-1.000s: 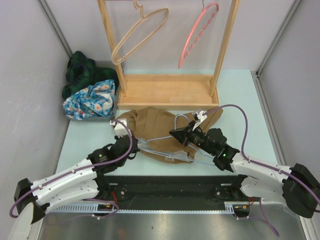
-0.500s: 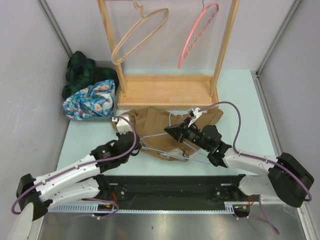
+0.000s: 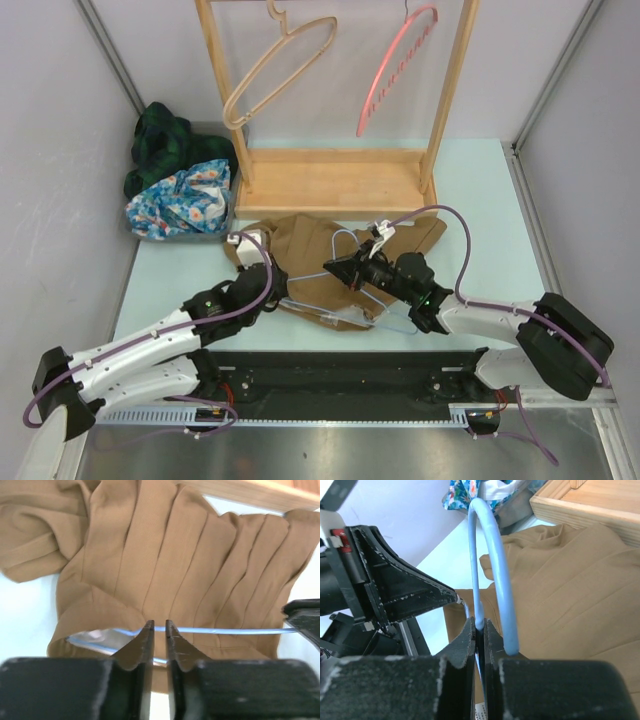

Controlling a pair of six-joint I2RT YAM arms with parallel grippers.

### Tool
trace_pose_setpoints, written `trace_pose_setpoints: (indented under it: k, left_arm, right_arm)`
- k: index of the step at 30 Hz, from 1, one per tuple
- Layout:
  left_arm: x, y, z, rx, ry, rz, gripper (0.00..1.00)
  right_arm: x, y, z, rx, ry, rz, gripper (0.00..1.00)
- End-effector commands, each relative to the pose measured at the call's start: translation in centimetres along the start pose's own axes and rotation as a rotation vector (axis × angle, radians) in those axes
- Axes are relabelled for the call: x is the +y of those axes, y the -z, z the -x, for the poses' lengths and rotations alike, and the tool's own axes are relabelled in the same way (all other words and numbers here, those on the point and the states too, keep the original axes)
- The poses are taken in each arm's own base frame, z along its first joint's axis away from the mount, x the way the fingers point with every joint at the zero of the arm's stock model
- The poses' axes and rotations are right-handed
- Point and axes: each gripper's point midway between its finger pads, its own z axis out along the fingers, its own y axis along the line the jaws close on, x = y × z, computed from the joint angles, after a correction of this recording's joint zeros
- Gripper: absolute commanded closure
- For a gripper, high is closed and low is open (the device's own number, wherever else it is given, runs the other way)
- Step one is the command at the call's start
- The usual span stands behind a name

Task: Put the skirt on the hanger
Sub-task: Place skirt on hanger

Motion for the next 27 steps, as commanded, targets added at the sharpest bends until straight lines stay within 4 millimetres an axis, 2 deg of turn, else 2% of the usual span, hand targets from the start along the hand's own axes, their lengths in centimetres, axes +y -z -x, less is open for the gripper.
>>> trace_pose_setpoints:
  k: [1, 4, 11, 15, 16, 20, 22, 27]
  left_arm:
    - [1.0, 0.6, 0.9, -0.02, 0.029, 0.061, 0.7]
    - [2.6, 1.5, 2.0, -0.05, 0.047, 0.14, 0.6]
    - [4.7, 3.9, 4.9, -0.144, 0.106, 0.218, 0.57]
    - [6.9, 4.6, 3.3, -0.087, 0.126, 0.314, 0.57]
    - [7.6, 4.6, 2.2, -0.053, 0.13, 0.348, 0.57]
    - [8.3, 4.3, -1.2, 0.045, 0.187, 0.356, 0.57]
    - [7.7, 3.9, -1.5, 0.036, 0.232, 0.314, 0.55]
    - [7.8, 3.4, -2.1, 0.025, 0.308, 0.259, 0.52]
  right_arm:
    - [1.5, -0.3, 2.6, -0.109, 0.012, 0.067, 1.0]
    - [2.2, -0.3, 3.3, -0.122, 0.015, 0.097, 1.0]
    - [3.1, -0.2, 4.2, -0.137, 0.012, 0.134, 1.0]
    - [2.8, 0.1, 4.7, -0.148, 0.011, 0.112, 1.0]
    - [2.7, 0.1, 5.2, -0.158, 0.012, 0.108, 1.0]
    - [2.3, 0.2, 6.0, -0.171, 0.006, 0.097, 1.0]
    - [2.3, 0.1, 6.1, -0.168, 0.006, 0.101, 1.0]
    - [2.3, 0.2, 6.3, -0.163, 0.005, 0.103, 1.0]
